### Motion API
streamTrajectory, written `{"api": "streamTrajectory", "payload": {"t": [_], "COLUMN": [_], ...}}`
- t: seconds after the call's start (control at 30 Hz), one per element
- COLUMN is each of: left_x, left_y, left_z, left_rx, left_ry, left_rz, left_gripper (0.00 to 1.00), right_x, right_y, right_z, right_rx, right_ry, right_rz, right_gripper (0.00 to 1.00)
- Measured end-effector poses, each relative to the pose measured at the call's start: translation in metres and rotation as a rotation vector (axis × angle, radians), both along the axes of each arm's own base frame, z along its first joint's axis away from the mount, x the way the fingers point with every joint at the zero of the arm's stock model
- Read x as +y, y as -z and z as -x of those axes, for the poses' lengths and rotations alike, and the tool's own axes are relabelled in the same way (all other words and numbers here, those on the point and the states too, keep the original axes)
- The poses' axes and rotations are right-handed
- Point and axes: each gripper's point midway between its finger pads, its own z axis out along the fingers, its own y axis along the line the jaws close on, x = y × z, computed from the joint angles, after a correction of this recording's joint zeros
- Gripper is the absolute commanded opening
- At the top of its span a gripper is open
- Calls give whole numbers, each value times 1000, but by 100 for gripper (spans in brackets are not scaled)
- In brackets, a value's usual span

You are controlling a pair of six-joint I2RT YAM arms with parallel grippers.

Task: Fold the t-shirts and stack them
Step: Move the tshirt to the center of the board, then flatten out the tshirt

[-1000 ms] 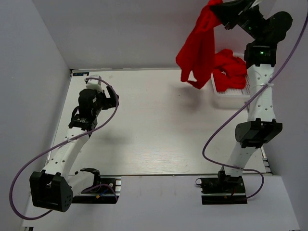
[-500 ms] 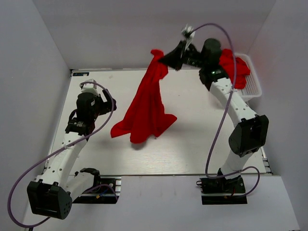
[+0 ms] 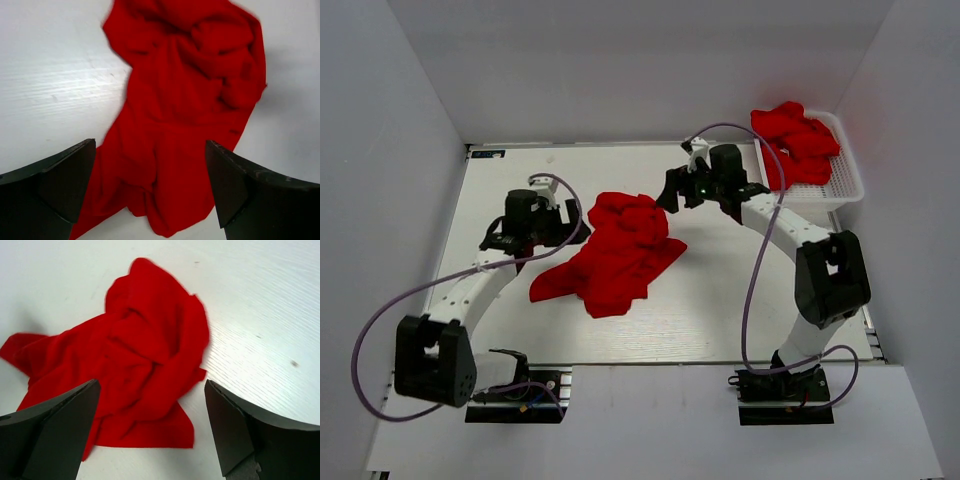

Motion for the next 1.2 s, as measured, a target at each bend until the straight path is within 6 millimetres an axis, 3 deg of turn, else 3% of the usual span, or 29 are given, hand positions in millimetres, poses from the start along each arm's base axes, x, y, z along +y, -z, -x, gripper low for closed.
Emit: {"api": "streamTrajectory", "payload": {"t": [0.13,0.23,0.37,0.5,0.57,0.7,0.87,1.03,1.13,1.17,1.2], "left_x": [-29,-60,-114,-156,-171,-199,-197,-189,-187,-187,-186], "left_y": [33,39,29,30,36,60,104,131,134,134,135], "left_z": [5,7,9,31,44,64,84,93,90,88,88], "left_rx": [96,112,75,69,89,159,281,362,369,370,373], "left_ry": [144,258,409,517,557,617,600,562,521,508,494], "left_rz": [-2,-24,-62,-107,-129,-184,-307,-386,-403,-406,-408], "left_gripper": [100,100,100,96,92,91,89,78,68,55,47], "right_x": [-29,-50,-79,-111,-123,-133,-143,-153,-156,-157,-157], "right_y": [-11,-13,17,56,64,58,49,48,48,48,49], "right_z": [-2,-5,5,21,26,26,26,23,22,22,22], "right_rx": [-10,5,92,201,233,233,221,226,229,230,232], "right_ry": [163,287,410,523,571,631,680,722,733,733,730], "right_rz": [45,65,113,184,200,184,158,150,146,144,142], "right_gripper": [90,90,90,90,90,90,90,90,90,90,90]}}
